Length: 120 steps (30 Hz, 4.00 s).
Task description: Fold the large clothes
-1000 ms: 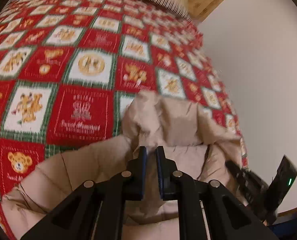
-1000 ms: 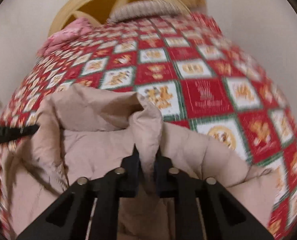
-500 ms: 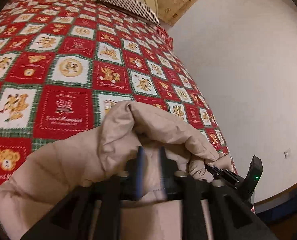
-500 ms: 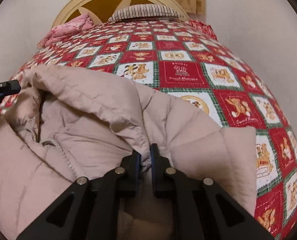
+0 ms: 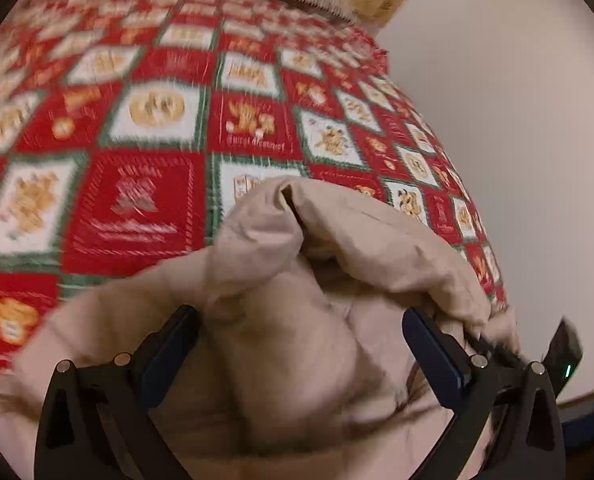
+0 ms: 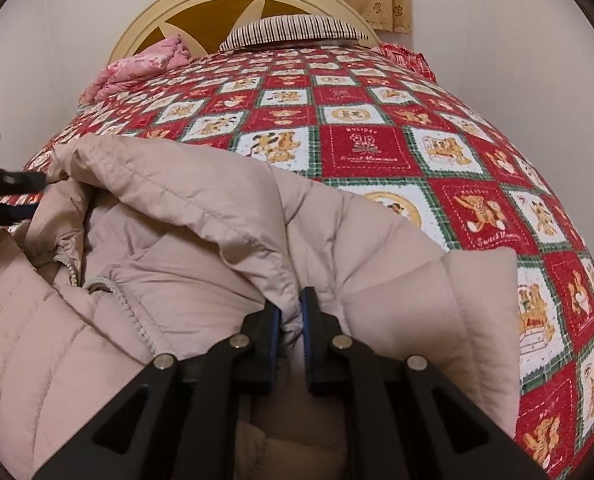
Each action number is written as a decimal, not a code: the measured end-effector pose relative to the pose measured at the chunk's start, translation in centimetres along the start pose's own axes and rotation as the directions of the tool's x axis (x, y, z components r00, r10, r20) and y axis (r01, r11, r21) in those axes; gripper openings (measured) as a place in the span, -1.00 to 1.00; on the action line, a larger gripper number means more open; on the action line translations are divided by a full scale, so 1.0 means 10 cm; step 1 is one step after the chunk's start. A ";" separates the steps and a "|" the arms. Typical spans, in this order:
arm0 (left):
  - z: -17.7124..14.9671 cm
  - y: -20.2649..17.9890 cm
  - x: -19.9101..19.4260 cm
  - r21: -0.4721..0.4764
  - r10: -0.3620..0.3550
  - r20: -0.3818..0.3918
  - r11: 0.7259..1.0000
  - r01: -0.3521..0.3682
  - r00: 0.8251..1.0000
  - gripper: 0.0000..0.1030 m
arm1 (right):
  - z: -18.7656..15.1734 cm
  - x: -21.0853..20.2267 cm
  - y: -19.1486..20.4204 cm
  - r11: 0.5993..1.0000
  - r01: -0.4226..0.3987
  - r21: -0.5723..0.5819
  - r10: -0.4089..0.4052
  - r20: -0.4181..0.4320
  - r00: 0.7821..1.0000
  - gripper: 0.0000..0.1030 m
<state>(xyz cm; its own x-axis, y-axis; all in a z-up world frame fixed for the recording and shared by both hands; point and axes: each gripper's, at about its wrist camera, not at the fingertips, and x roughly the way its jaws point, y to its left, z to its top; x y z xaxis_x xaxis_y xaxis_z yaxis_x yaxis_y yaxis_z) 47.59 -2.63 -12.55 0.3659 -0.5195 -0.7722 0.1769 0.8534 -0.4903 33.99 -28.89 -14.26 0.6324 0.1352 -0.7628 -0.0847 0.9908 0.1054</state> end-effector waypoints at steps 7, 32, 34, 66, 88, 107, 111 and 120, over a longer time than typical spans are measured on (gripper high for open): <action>-0.17 -0.33 -0.19 0.156 -0.054 0.047 0.987 0.046 0.997 -0.47 | -0.01 0.02 -0.09 0.998 -0.039 0.051 0.039 0.003 0.999 -0.81; -0.70 0.36 -0.15 -0.033 0.039 0.185 0.999 -0.034 0.982 -0.74 | 0.71 -0.60 0.38 0.983 -0.103 0.151 0.070 0.207 0.976 -0.38; -0.72 0.33 -0.16 -0.019 0.050 0.182 0.999 -0.048 0.982 -0.74 | 0.86 -0.31 0.62 0.985 -0.123 0.121 0.104 0.153 0.983 -0.45; -0.50 0.12 0.10 -0.063 0.102 0.202 0.994 -0.091 0.974 -0.76 | 0.36 0.45 0.85 0.910 -0.410 0.061 0.410 0.004 0.912 -0.51; -0.67 -0.01 -0.51 0.007 0.008 0.173 1.000 -0.010 0.985 -0.76 | 0.22 0.00 -0.12 0.843 -0.332 0.424 0.355 0.026 0.935 -0.42; -3.02 0.63 -2.33 0.021 -0.028 0.228 0.999 0.024 0.973 -0.75 | -2.26 -4.58 -1.29 0.776 -0.618 0.122 0.458 0.566 0.686 0.61; -3.16 0.55 -2.48 0.047 -0.017 0.250 0.999 0.005 0.968 -0.75 | -2.35 -4.82 -1.15 0.896 -0.431 0.102 0.312 0.547 0.777 0.86; -3.55 0.52 -2.81 0.067 -0.016 0.316 0.998 -0.006 0.948 -0.75 | -2.58 -2.78 -0.85 0.938 -0.192 0.290 0.181 0.064 0.981 0.58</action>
<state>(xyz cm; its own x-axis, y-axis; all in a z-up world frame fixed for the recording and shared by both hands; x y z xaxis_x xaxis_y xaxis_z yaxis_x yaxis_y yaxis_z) 5.81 14.85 -7.77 0.6333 -0.4928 -0.5967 0.2358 0.8572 -0.4577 -2.72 -40.99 -10.44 0.6545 0.3116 -0.6888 0.0231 0.9025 0.4301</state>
